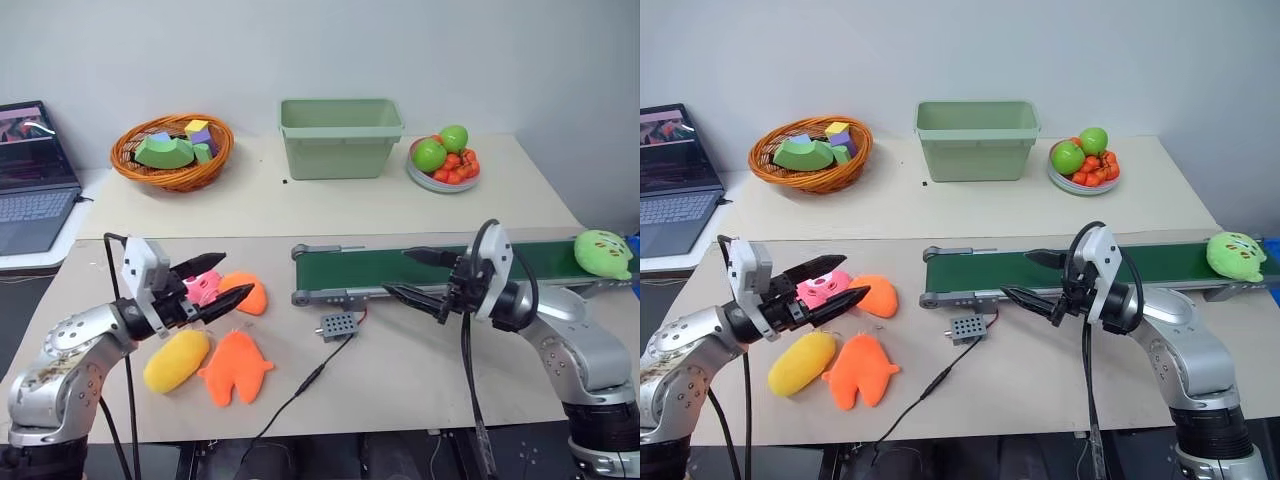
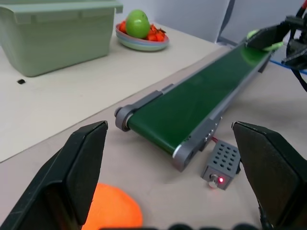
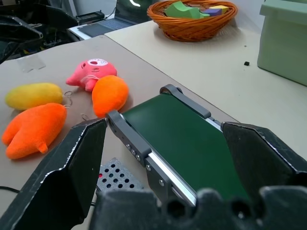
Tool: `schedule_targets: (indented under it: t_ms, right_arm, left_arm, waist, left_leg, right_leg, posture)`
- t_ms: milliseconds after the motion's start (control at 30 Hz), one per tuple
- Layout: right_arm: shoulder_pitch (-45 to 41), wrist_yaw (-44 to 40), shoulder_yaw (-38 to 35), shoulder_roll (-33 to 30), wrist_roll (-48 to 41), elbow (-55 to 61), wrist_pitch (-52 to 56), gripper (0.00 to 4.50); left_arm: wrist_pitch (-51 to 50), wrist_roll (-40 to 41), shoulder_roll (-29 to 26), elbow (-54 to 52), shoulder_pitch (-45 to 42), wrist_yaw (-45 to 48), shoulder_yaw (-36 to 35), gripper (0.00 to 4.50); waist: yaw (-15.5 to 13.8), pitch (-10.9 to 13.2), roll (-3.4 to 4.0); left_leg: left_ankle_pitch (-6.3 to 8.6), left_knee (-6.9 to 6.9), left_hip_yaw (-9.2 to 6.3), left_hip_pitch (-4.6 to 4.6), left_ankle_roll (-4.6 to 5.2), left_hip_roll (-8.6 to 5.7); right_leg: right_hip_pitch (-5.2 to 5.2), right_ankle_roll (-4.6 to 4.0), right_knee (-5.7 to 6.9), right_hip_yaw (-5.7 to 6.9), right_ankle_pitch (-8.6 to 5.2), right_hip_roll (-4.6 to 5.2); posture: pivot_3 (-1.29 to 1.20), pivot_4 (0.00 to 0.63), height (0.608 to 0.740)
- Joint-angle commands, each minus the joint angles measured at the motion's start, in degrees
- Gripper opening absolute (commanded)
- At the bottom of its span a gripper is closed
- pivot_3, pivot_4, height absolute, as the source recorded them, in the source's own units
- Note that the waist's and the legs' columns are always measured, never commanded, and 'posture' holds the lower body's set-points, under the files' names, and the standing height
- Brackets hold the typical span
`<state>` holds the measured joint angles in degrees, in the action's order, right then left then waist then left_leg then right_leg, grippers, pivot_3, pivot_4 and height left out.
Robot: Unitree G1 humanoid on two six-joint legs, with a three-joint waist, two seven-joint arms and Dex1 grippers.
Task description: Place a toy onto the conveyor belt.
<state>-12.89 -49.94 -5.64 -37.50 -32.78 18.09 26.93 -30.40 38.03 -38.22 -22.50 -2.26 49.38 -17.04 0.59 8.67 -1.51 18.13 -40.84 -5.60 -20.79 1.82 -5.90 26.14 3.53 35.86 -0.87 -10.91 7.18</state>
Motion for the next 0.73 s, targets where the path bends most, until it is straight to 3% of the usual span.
schedule_targets:
  t_ms: [33,367,733]
  right_arm:
    - [-0.08,0.0,-1.7,-0.94,-0.87,2.6,0.11,4.5]
    - [-0.26,0.09,-1.55,-1.09,-0.63,2.25,0.03,4.5]
    - [-2.98,-0.96,0.83,-0.14,0.1,-0.22,-0.5,4.5]
  left_arm:
    - [2.17,-1.56,-1.3,-0.79,-0.75,1.26,1.45,4.42]
    - [2.18,-1.59,-1.16,-0.91,-0.88,1.65,1.8,4.42]
    - [1.86,-0.57,1.76,-3.48,2.38,-4.17,-1.65,4.42]
  waist:
    - [-0.03,0.0,0.0]
    - [-0.02,0.0,0.0]
    - [0.07,0.0,0.01]
  left_leg:
    - [0.0,0.0,0.0,0.0,0.0,0.0]
    - [0.0,0.01,0.0,0.0,0.0,0.01]
    - [0.0,0.01,0.0,0.0,0.0,0.01]
  right_leg:
    - [0.0,0.0,0.0,0.0,0.0,0.0]
    - [0.0,0.0,0.0,0.0,0.0,0.0]
    - [0.0,0.0,-0.01,0.0,0.0,0.0]
  posture:
    - [0.0,0.15,0.728]
    - [0.0,0.15,0.728]
    - [0.0,0.15,0.728]
